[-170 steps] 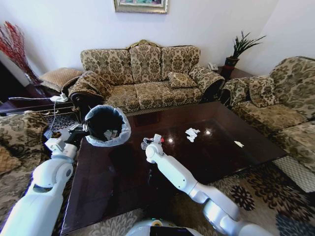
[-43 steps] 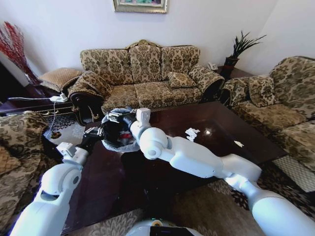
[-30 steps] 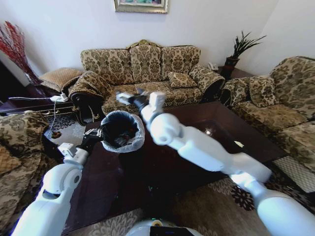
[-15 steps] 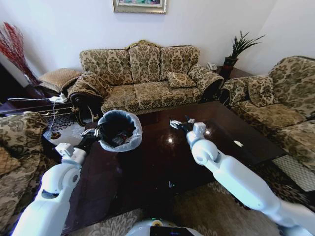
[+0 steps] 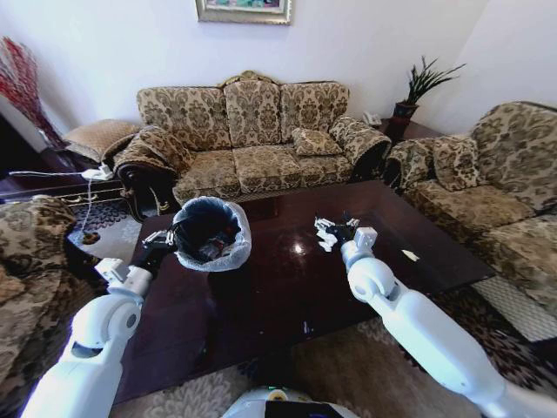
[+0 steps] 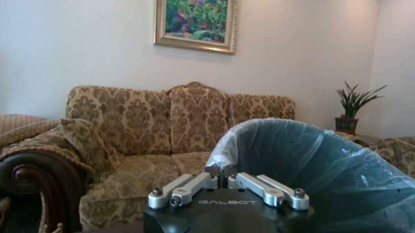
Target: Move to the front of the table and place the trash on the table into the trash bin.
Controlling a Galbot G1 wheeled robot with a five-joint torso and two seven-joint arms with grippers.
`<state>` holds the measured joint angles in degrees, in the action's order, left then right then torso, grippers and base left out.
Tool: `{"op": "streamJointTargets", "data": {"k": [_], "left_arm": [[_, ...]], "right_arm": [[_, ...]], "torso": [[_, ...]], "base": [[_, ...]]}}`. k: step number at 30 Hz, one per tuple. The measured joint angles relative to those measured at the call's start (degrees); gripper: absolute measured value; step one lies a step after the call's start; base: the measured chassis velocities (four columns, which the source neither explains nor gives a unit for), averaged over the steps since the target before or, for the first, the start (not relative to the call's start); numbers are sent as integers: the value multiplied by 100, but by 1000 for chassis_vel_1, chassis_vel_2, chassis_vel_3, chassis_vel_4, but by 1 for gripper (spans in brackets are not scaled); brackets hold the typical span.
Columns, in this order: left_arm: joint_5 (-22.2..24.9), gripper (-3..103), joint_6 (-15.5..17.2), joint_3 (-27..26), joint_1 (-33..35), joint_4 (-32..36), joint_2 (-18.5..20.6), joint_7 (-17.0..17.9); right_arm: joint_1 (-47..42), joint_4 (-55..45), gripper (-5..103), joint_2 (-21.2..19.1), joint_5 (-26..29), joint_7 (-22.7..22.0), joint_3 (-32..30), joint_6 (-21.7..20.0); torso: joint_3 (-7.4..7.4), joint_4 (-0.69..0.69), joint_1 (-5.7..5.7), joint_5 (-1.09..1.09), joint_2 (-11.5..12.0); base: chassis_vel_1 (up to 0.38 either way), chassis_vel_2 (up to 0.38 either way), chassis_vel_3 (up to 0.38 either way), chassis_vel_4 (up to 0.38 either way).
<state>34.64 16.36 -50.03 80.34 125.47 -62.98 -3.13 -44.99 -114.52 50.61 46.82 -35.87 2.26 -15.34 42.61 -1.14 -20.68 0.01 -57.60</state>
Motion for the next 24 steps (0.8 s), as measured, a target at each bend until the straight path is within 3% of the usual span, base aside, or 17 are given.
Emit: {"op": "streamJointTargets", "data": {"k": [6,12,16,24], "left_arm": [[-23,2,0,53,-13,53,-34,6],[-44,2,-36,86,-12,134,-89,32],[-112,2,-111,101,39,160,-124,-33],[-206,2,-89,219,1,187,-152,-90]], "right_arm": [[-42,133,100,69,-208,34,-29,51],[155,1008,100,336,-296,379,97,69],[385,1815,100,612,-361,753,239,165],[1105,3480,100,1321,-210,1231,599,326]], "torso": [[0,-1,0,-1,0],[0,-3,0,5,0],[1,2,-2,2,0],[1,-8,-1,-4,0]], "base": [[-237,-272,352,370],[-180,-179,299,240],[-69,-62,32,57],[38,39,0,-3]]}}
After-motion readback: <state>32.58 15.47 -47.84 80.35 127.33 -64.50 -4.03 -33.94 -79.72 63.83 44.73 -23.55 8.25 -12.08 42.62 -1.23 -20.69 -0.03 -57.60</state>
